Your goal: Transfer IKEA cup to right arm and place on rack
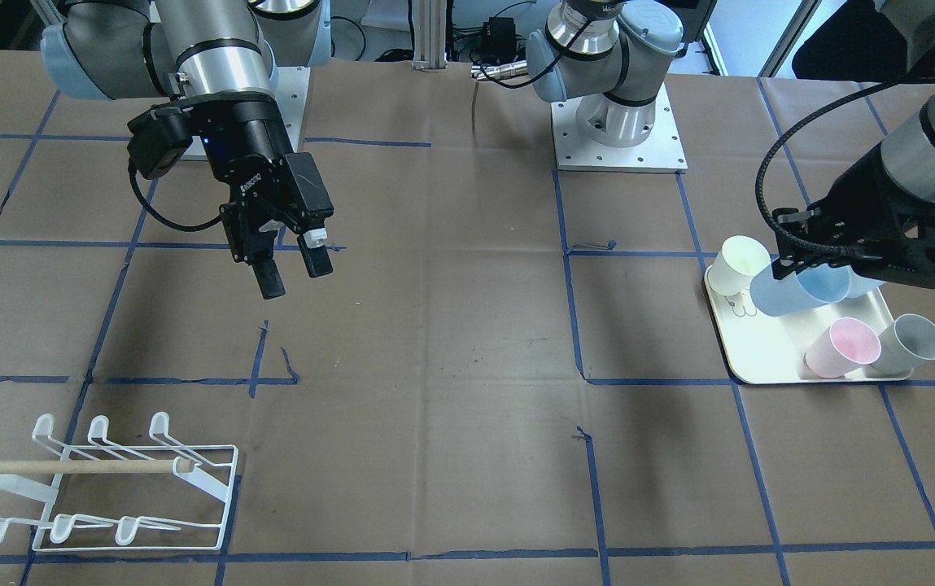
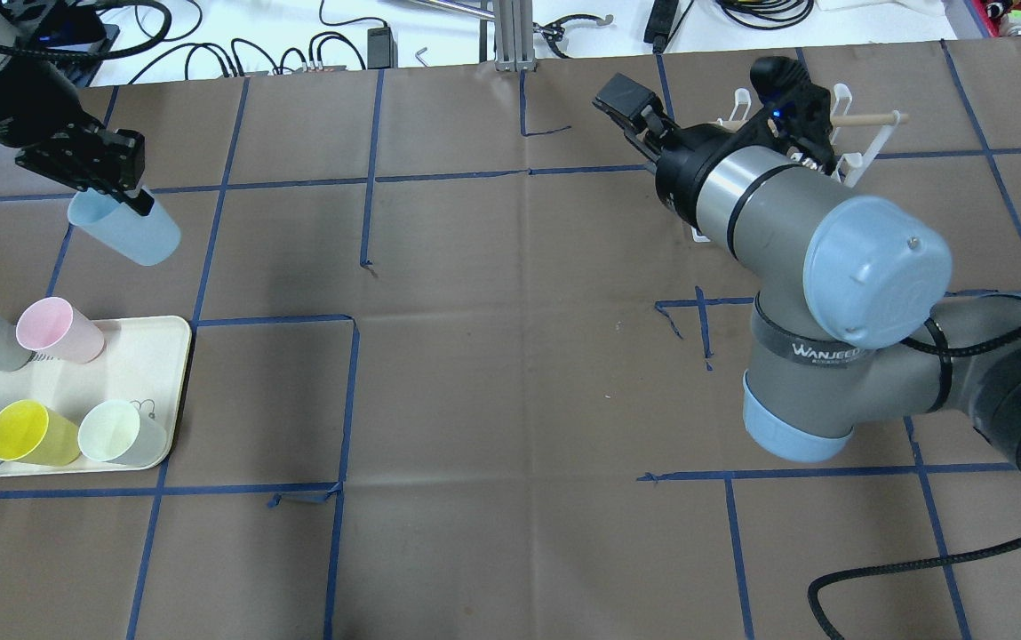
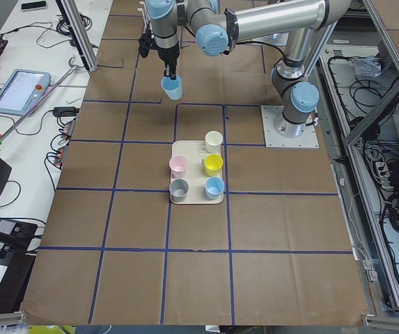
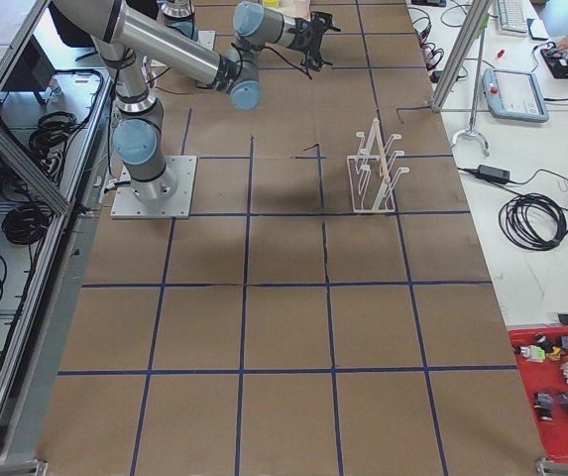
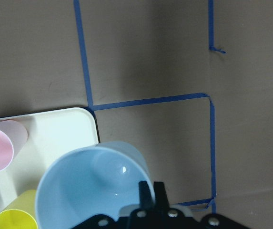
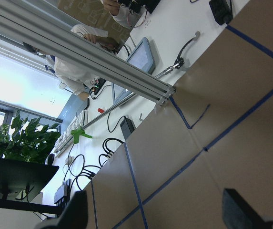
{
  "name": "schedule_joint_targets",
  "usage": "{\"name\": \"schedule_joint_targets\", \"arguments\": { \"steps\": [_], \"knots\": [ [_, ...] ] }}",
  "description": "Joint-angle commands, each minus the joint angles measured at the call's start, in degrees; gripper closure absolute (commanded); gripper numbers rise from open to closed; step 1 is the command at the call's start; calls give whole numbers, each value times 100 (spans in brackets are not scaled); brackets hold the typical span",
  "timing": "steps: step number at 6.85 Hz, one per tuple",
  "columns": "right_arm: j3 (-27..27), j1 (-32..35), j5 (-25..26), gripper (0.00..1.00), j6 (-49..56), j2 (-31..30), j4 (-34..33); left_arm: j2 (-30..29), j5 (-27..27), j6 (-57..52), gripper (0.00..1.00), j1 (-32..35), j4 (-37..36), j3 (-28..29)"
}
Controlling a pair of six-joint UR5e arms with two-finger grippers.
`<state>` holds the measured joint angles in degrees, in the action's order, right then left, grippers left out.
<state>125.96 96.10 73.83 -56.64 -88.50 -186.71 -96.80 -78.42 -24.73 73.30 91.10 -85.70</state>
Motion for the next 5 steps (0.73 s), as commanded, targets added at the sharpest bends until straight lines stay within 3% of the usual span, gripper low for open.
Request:
{"name": "schedule_joint_targets", "arguments": {
  "steps": [1, 2, 5],
  "knots": [
    [516, -39, -1624, 0, -816, -18, -40, 64, 1674, -31, 100, 88, -670, -191],
    [509, -30, -1783, 0, -1666, -70, -58, 248, 2307, -127, 100, 140, -1299, -532],
    [491, -31, -1714, 0, -2785, -53, -487, 496, 4101, -93, 100, 334, -5020, -2217]
  ]
}}
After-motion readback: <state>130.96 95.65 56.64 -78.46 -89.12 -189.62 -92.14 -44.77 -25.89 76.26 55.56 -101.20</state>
